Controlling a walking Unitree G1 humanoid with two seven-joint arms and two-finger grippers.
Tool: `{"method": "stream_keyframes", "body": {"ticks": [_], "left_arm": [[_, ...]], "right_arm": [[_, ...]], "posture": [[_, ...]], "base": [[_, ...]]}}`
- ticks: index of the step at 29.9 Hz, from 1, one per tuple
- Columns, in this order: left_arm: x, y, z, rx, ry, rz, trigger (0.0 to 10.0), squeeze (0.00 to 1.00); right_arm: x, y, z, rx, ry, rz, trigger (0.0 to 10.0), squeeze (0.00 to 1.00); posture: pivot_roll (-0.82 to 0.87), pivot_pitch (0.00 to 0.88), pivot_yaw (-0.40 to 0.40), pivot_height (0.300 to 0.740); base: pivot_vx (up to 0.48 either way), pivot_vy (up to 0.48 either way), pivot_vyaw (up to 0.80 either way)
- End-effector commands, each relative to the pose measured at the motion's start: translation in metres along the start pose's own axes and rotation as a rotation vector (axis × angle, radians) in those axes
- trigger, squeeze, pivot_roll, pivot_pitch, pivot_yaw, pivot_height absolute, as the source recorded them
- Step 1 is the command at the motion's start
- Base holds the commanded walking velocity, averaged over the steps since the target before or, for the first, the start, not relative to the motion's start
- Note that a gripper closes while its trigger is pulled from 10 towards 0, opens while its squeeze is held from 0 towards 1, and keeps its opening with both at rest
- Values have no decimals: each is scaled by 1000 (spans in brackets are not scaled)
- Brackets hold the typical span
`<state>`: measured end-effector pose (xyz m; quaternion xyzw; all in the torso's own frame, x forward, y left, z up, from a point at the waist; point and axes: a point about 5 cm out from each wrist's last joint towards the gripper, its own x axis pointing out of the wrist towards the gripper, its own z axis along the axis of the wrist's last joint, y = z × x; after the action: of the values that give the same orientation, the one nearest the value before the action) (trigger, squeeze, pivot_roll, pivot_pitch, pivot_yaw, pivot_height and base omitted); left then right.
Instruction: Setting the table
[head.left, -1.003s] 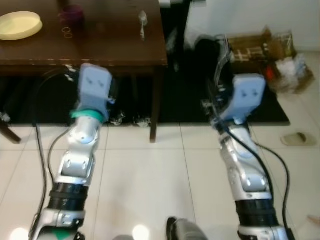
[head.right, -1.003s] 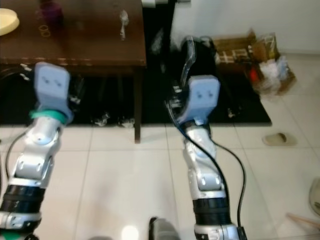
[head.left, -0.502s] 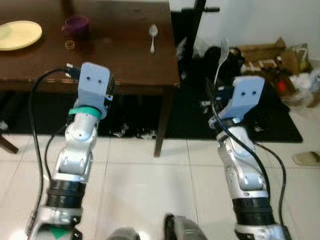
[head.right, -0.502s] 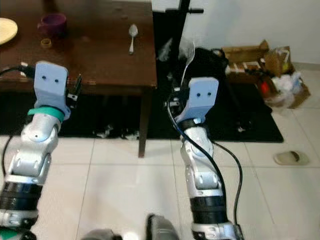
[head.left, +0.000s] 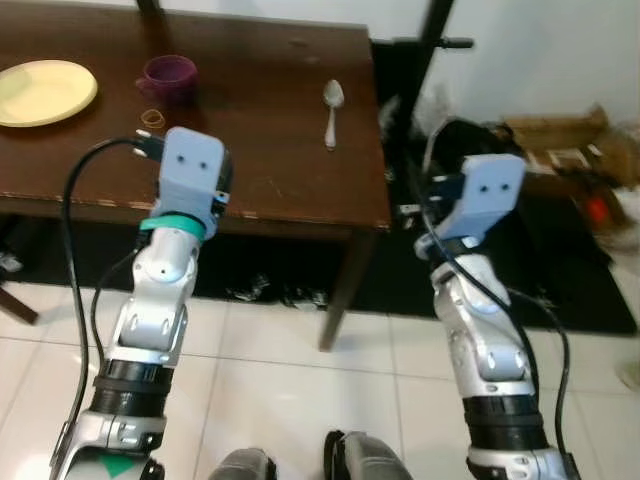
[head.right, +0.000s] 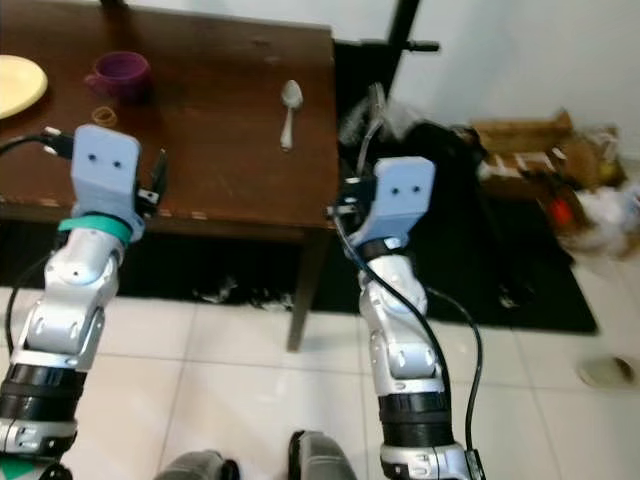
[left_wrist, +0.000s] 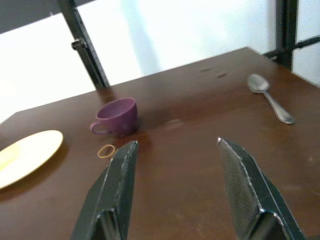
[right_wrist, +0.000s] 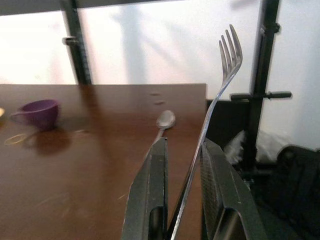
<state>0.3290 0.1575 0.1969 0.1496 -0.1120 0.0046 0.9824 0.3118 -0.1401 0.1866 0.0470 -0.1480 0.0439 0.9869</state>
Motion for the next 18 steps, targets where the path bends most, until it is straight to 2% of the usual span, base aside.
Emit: {"method": "stream_keyframes", "body": {"ticks": [1,11,18], "left_arm": [[-2,-2,-5,5,21,-6,10000,0],[-2,-3,-5,3,23,-14,10000,0],[-3,-8,-5,3,26,-54,10000,0]], "right_arm": [[0,-4,-3,21,17,-23,10000,0],[-1,-8,-4,4,22,-46,10000,0],[-1,-12,-4,-15,24,-76,10000,0]], "posture": [[67,9,21,740],[65,14,25,740],[67,15,26,740]], "base": [[480,0,0],[468,0,0],[0,0,0]]}}
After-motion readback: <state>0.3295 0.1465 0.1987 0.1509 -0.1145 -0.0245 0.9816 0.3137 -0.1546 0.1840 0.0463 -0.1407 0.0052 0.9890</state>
